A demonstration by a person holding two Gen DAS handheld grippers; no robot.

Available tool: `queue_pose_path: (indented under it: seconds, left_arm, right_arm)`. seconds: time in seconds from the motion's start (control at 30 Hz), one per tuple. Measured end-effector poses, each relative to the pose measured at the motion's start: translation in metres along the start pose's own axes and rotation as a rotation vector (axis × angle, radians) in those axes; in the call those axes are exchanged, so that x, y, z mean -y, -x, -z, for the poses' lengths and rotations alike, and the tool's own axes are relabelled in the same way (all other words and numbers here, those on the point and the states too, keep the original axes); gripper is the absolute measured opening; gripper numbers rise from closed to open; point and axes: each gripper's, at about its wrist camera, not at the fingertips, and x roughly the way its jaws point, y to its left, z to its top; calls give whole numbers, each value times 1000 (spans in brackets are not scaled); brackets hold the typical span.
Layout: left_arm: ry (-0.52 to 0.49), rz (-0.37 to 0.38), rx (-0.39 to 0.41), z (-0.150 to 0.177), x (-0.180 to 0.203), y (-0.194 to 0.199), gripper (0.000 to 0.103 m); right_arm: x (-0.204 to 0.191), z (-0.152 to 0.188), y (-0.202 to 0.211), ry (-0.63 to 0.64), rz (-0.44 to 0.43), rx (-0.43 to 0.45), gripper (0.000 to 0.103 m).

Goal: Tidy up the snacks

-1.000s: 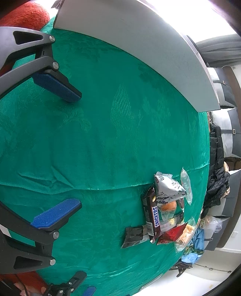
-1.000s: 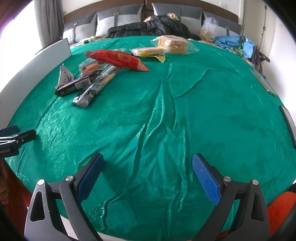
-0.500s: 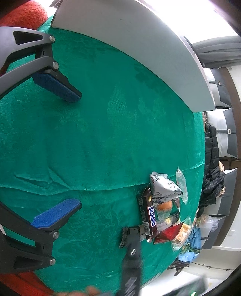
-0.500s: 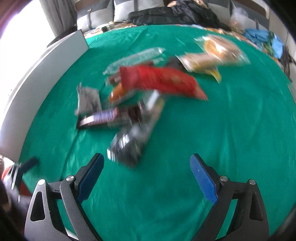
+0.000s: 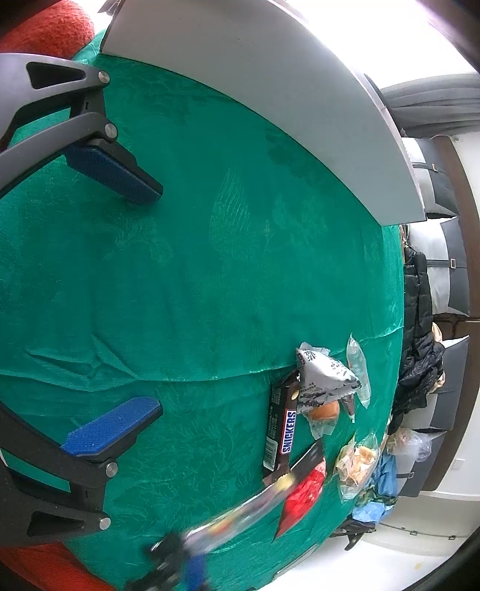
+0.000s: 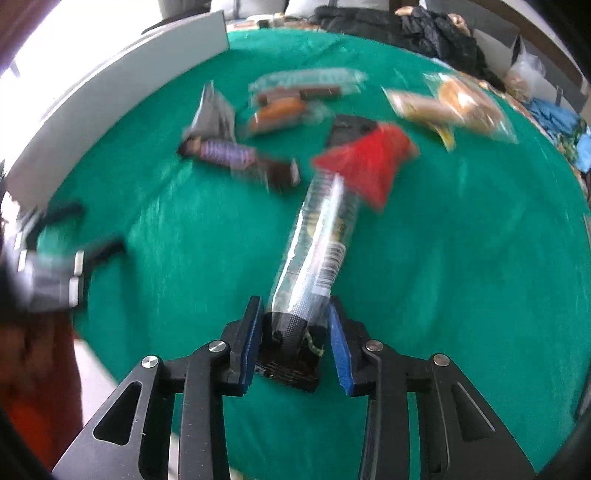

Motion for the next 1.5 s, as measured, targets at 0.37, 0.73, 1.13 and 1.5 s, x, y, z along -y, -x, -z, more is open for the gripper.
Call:
queue_pose_path:
  seconds: [0.37, 0.73, 1.13, 1.5]
  left_arm:
    - [5, -4, 14, 2, 0, 1, 103]
    - [-7, 8, 2, 4, -3, 3, 103]
    - [6, 0, 3, 2, -1, 1, 103]
    - [197, 248, -146, -44, 26, 15, 103]
  right_arm:
    - [24, 13, 7, -8, 78, 22, 68]
    - [8, -12, -5, 32, 24, 37, 29]
    - [90, 51, 25, -173, 138, 42, 30]
    - [132, 19, 0, -371, 260, 279, 50]
